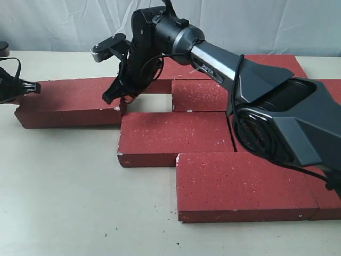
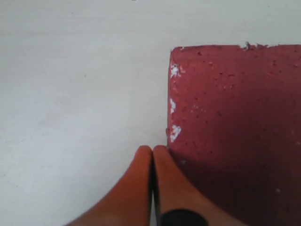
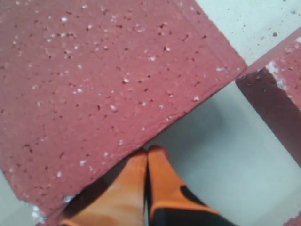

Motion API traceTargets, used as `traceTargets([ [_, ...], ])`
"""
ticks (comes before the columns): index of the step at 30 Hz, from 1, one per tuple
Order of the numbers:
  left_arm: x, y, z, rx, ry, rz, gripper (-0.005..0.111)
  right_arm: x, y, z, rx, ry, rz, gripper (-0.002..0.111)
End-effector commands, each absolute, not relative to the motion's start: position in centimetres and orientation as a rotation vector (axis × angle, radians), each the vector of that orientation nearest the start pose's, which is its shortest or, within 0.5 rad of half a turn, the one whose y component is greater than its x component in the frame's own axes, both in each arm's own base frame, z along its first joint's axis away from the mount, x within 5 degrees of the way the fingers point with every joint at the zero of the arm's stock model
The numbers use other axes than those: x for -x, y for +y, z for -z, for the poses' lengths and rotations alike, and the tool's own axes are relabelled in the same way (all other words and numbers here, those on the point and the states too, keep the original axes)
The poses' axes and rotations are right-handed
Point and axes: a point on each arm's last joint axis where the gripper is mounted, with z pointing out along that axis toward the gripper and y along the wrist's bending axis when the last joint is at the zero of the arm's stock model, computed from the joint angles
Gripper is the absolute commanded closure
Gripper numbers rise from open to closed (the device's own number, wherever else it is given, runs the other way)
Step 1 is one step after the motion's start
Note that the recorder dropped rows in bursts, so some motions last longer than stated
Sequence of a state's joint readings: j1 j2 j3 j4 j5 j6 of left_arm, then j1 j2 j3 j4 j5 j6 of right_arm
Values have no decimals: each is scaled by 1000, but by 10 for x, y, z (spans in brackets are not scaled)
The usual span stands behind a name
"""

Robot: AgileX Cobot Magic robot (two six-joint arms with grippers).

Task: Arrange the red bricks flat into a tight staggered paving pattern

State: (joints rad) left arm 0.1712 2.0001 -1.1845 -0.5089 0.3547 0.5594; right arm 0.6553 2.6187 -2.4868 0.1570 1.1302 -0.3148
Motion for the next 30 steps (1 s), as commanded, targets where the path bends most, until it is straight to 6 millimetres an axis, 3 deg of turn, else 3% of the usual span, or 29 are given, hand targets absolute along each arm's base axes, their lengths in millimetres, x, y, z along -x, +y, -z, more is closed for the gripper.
traceTargets([
  [1, -396, 46, -135, 41, 2597, 197, 107, -429, 344, -164, 1241, 2460, -266, 109],
  [12, -400, 49, -137, 36, 2549, 159, 107, -436, 355, -170, 1113, 2358, -350, 109],
  [19, -400, 48, -137, 35, 2549, 175, 107, -439, 352, -150, 1132, 2402, -269, 109],
  [22, -400, 40, -137, -6, 2550, 185, 107, -438, 349, -149, 1151, 2414, -233, 109],
  [25, -402, 21, -137, -83, 2549, 189, 107, -438, 341, -146, 1199, 2448, -113, 109],
  [30, -403, 13, -137, -109, 2543, 188, 107, -436, 338, -145, 1213, 2482, -85, 109],
])
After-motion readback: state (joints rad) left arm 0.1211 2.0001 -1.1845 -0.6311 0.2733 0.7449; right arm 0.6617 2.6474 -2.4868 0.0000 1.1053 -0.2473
